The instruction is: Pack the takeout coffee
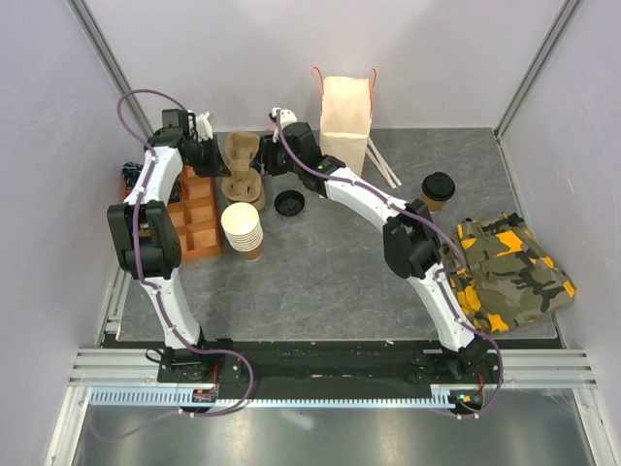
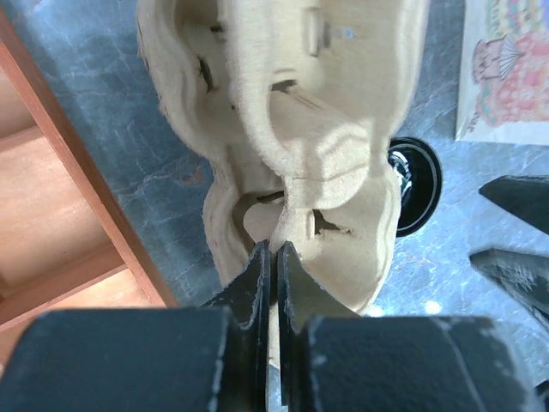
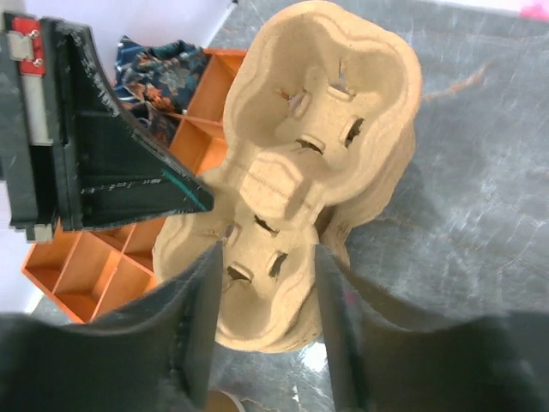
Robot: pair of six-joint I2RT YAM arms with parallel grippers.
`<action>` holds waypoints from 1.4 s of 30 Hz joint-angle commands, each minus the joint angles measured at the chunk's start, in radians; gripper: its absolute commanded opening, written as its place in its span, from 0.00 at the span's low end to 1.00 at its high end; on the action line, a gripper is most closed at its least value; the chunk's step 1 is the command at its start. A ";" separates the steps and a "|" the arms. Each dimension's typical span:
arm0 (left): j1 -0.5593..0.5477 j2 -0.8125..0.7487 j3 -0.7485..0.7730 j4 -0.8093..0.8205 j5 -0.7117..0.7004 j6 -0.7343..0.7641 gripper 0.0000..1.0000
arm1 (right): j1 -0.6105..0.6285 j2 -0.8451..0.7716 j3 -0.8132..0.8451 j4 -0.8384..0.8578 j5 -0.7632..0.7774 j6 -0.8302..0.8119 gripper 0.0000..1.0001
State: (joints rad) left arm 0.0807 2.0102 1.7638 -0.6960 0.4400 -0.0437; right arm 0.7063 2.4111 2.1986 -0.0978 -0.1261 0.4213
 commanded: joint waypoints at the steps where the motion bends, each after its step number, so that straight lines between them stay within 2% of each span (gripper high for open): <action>1: -0.002 -0.067 0.101 -0.019 0.034 -0.042 0.02 | -0.007 -0.135 -0.004 0.063 -0.012 -0.010 0.61; 3: -0.001 -0.091 0.135 -0.028 0.037 -0.056 0.02 | -0.008 -0.177 -0.007 0.070 -0.012 -0.006 0.72; 6: 0.007 -0.148 0.163 -0.027 0.049 -0.077 0.02 | -0.011 -0.240 -0.004 0.082 -0.006 0.001 0.79; 12: 0.037 -0.310 0.164 0.006 0.183 -0.157 0.02 | -0.033 -0.389 0.009 0.064 -0.013 -0.019 0.86; 17: 0.037 -0.517 0.041 0.154 0.308 -0.266 0.02 | -0.039 -0.590 -0.143 0.055 -0.118 -0.098 0.93; 21: 0.036 -0.709 -0.075 0.242 0.364 -0.382 0.02 | -0.022 -0.702 -0.218 -0.008 -0.127 -0.093 0.88; 29: 0.033 -0.884 -0.222 0.311 0.378 -0.493 0.02 | 0.099 -0.886 -0.373 -0.077 -0.100 -0.200 0.79; 35: 0.034 -0.964 -0.328 0.394 0.376 -0.565 0.02 | 0.153 -0.911 -0.424 -0.099 -0.096 -0.211 0.73; 42: 0.034 -1.027 -0.441 0.463 0.368 -0.604 0.02 | 0.186 -0.859 -0.419 -0.106 -0.119 -0.181 0.52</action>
State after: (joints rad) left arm 0.1158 1.0397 1.3563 -0.3325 0.7963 -0.5838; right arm 0.8742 1.5330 1.7672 -0.2127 -0.2321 0.2314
